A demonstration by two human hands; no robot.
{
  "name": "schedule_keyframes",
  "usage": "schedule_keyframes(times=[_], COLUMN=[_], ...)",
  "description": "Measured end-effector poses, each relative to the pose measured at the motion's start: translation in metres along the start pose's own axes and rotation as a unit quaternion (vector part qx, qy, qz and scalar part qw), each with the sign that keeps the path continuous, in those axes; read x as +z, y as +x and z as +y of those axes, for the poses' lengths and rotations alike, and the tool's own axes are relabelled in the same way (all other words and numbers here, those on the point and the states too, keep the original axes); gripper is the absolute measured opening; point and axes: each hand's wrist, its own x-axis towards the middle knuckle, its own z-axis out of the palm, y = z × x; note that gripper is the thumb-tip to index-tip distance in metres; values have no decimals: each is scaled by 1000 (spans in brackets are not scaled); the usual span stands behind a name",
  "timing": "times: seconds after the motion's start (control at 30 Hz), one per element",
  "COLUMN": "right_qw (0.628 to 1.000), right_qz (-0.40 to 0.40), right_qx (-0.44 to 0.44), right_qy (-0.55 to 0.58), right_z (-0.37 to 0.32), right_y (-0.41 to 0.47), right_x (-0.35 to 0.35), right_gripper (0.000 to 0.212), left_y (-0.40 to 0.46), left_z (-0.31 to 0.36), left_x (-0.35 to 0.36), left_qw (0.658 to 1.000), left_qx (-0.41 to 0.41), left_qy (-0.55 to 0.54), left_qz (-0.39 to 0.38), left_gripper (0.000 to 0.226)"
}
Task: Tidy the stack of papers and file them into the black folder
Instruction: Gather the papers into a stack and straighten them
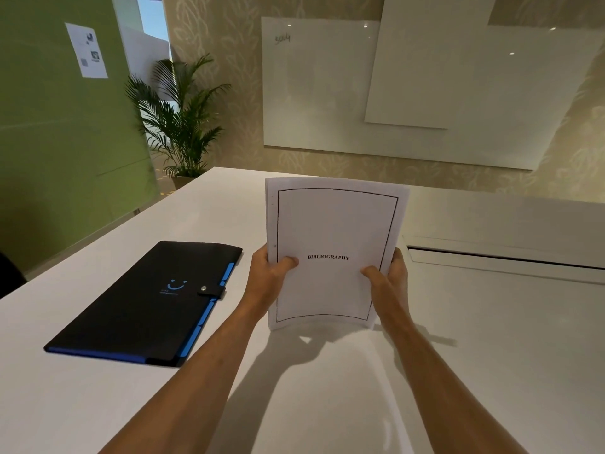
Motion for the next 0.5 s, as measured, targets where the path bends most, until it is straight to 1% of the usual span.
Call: schedule_keyframes(times=[0.1, 0.2, 0.37, 0.5], right_qw=[1000, 999, 1000, 999], right_qz=[10, 12, -2, 11], right_qx=[7, 16, 2, -16], right_qy=[25, 38, -3, -27], right_z=[2, 4, 3, 5], right_y=[0, 2, 2, 0], right_x=[0, -2, 0, 2], right_gripper=[33, 32, 32, 30], left_y=[-1, -2, -5, -4], left_z=[0, 1, 0, 1], left_x=[1, 1, 8, 10], left_qw=[1000, 999, 997, 997], left_qx=[4, 17, 37, 30], left_qy=[-4, -5, 15, 16], left_qz=[7, 31, 61, 70], left_gripper=[34, 37, 37, 34])
